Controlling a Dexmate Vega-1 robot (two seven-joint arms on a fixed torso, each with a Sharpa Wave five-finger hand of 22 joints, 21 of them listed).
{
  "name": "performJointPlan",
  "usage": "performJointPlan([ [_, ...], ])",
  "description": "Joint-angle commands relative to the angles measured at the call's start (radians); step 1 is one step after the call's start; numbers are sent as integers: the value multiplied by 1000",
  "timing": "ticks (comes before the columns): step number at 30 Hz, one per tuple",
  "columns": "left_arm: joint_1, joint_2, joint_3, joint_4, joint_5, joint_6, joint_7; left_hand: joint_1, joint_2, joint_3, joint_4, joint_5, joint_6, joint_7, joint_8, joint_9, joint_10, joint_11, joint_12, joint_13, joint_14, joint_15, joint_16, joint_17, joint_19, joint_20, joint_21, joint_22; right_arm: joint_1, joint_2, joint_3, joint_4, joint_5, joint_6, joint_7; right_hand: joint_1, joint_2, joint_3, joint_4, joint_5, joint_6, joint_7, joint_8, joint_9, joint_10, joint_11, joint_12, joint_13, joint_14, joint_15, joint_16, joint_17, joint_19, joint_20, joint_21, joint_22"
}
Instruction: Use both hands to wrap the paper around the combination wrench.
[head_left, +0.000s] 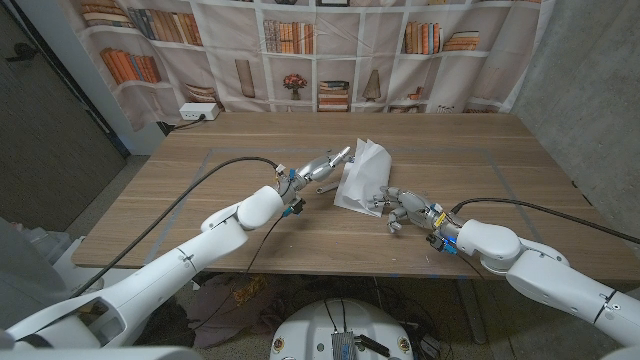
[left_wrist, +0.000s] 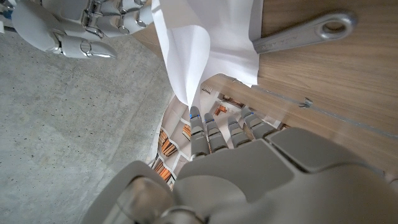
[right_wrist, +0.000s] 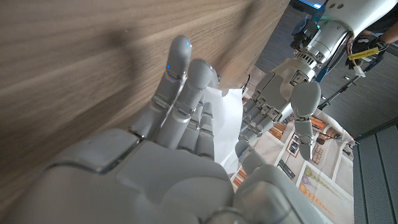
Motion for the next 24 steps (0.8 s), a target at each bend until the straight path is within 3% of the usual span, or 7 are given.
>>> performJointPlan([
  [1,20,8,-15,-24,9,-4,22,6,22,-3,-9,6,-2,-1,-2,0,-3,8,-3,4,-1,-34,-3,2,1,6,-1,0,-1,-4,-3,-2,-3,-13,-16,-1,-5,-2,-2,4,0,-1,3,-1,-1,-2,6,3,7,-1,0,7,-5,-93,2,4],
  [15,38,19,-33,-34,5,-22,31,11,25,-3,-11,12,1,1,-1,-3,-3,6,-3,3,-1,-33,-3,2,0,6,-2,0,25,7,-24,4,-13,-38,-11,0,-3,-4,-4,4,2,0,3,-1,1,3,6,3,6,-1,-11,6,-10,-92,-2,3],
  [24,-3,-4,-15,34,-32,-73,-29,13,26,-3,-11,14,2,1,0,-4,-1,6,-2,3,1,-33,-2,2,1,4,-1,0,28,11,-26,2,-18,-45,-21,0,-4,-7,-5,3,1,0,2,-1,0,1,6,3,9,-1,-16,7,-10,-92,0,4],
])
